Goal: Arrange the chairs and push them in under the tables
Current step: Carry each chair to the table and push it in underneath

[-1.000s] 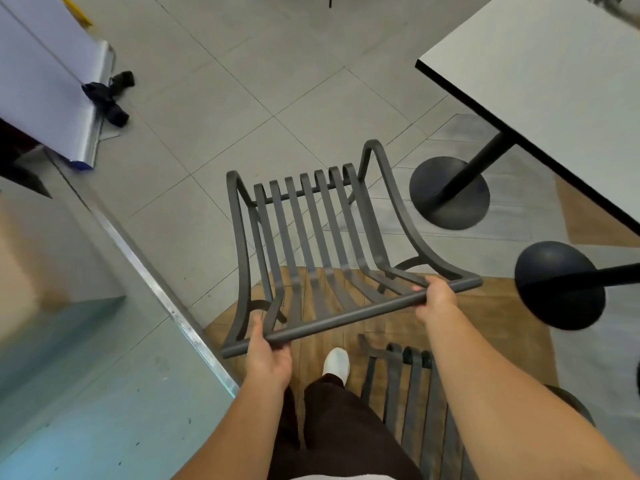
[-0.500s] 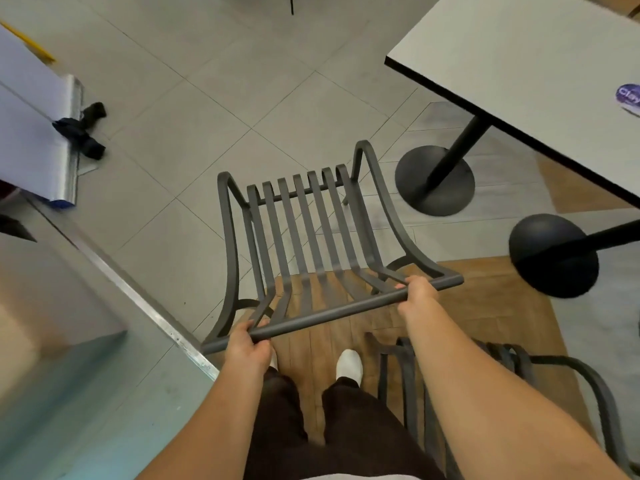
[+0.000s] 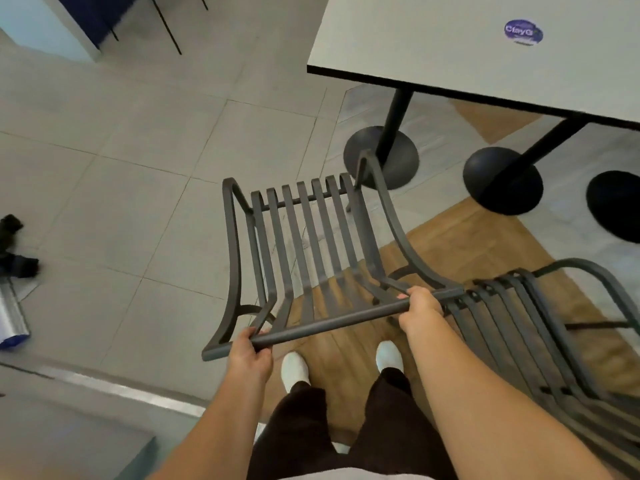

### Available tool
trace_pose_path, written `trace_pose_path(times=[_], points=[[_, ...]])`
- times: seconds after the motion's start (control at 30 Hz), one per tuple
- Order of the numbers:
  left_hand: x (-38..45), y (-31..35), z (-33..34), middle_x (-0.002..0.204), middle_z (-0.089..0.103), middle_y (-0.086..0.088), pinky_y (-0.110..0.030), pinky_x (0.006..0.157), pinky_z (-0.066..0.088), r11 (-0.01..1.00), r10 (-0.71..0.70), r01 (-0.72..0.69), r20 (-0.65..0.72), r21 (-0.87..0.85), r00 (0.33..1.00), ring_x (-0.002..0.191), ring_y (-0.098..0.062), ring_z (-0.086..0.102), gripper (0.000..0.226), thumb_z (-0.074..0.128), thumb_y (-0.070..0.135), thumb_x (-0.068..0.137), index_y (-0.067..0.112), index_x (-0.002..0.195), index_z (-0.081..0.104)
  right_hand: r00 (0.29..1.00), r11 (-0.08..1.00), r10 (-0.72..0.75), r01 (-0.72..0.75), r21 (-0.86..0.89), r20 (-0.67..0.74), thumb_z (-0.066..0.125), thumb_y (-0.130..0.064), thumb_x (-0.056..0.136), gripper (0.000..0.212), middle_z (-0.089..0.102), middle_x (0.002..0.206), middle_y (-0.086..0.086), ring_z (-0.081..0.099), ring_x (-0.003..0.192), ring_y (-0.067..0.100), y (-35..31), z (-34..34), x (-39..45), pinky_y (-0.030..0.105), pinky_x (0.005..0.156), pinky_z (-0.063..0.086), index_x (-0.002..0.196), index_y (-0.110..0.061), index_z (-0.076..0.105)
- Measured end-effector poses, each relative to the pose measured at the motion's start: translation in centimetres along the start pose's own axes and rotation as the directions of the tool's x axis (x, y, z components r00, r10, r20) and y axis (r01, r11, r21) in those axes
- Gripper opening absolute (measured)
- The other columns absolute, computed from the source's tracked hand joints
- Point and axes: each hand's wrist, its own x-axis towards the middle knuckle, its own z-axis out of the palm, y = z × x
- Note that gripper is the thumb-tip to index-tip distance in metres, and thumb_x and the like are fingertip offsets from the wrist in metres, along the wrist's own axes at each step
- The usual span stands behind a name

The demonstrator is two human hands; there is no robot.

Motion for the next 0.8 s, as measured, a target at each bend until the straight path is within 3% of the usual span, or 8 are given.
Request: trace_pose_path(times=[0.1,0.3,0.4,0.53,0.63,0.67,0.73,0.8], points=[[0.1,2.3,1.1,0.096,0.056,-0.015,-0.040,0.106,0.051,0.994,0.006,-0.009,0.022,0.111,1.000,0.092,-0.024,0.061,0.013,0.054,0.004,0.102,0.001,0.115,0.051,0.999,0.998,0.005,-0.002,0.055,-0.048,0.067,-0.013,0.086,0.045,0.065,0.120,0.009,0.064,0.096,0.024,2.1,-0.3,-0.6,0.043,0.092,0.056,0.130,-0.007,0.058],[0.6,5.7,3.8,0.119,0.062,-0.019,-0.036,0.089,0.057,0.958,0.047,-0.065,0.072,0.280,0.996,0.093,-0.026,0.066,0.036,0.057,0.005,0.101,-0.004,0.135,0.050,0.991,0.975,0.074,-0.048,0.217,-0.112,0.066,-0.009,0.088,0.034,0.059,0.107,0.007,0.058,0.093,0.022,4.8,-0.5,-2.6,0.035,0.083,0.049,0.121,-0.008,0.055],[0.8,6.6,5.6,0.120,0.060,-0.020,-0.036,0.094,0.056,0.942,0.047,-0.081,0.109,0.326,0.993,0.084,-0.026,0.065,0.026,0.057,0.004,0.102,-0.005,0.125,0.052,0.989,0.963,0.103,-0.074,0.260,-0.101,0.064,-0.010,0.088,0.030,0.057,0.114,0.007,0.055,0.099,0.024,5.6,-0.4,-2.7,0.035,0.086,0.046,0.115,-0.010,0.053],[0.5,7.3,7.9,0.112,0.061,-0.019,-0.034,0.085,0.056,0.905,0.053,-0.111,0.149,0.410,0.987,0.081,-0.025,0.065,0.016,0.059,0.007,0.102,-0.005,0.113,0.055,0.994,0.933,0.102,-0.087,0.349,-0.025,0.064,-0.010,0.094,0.018,0.061,0.116,0.010,0.059,0.104,0.025,6.1,-0.3,-2.5,0.039,0.100,0.050,0.111,-0.006,0.058],[-0.2,7.3,8.1,0.114,0.064,-0.015,-0.033,0.076,0.057,0.866,0.077,-0.134,0.136,0.482,0.988,0.081,-0.021,0.066,0.015,0.064,0.011,0.100,-0.001,0.108,0.059,0.999,0.944,0.041,-0.047,0.326,0.025,0.070,-0.018,0.095,0.033,0.060,0.128,0.010,0.058,0.119,0.027,5.7,-0.8,-2.9,0.042,0.107,0.048,0.123,-0.005,0.056],[-0.6,7.1,8.0,0.111,0.066,-0.013,-0.030,0.072,0.055,0.828,0.101,-0.153,0.124,0.540,0.987,0.081,-0.019,0.066,0.021,0.068,0.015,0.099,0.000,0.113,0.061,0.999,0.960,0.021,-0.030,0.277,0.035,0.073,-0.019,0.094,0.045,0.056,0.132,0.011,0.056,0.124,0.028,5.7,-1.0,-3.2,0.043,0.108,0.047,0.132,-0.004,0.053],[-1.6,6.7,7.2,0.104,0.066,-0.011,-0.031,0.072,0.053,0.644,0.223,-0.225,0.102,0.731,0.969,0.084,-0.020,0.065,0.045,0.074,0.028,0.095,-0.001,0.126,0.059,0.998,0.986,-0.029,0.020,0.165,0.051,0.078,-0.021,0.089,0.055,0.056,0.135,0.013,0.058,0.120,0.028,6.2,-1.6,-3.4,0.045,0.107,0.049,0.134,-0.002,0.053],[-2.0,6.1,6.1,0.141,0.051,-0.020,-0.044,0.097,0.049,0.373,0.430,-0.340,0.164,0.863,0.888,0.119,-0.035,0.057,0.086,0.078,0.036,0.090,-0.001,0.154,0.032,0.995,0.993,-0.103,0.103,-0.051,0.001,0.084,-0.034,0.082,0.047,0.063,0.128,0.015,0.063,0.106,0.028,6.9,-2.1,-4.3,0.047,0.104,0.050,0.114,-0.007,0.062]])
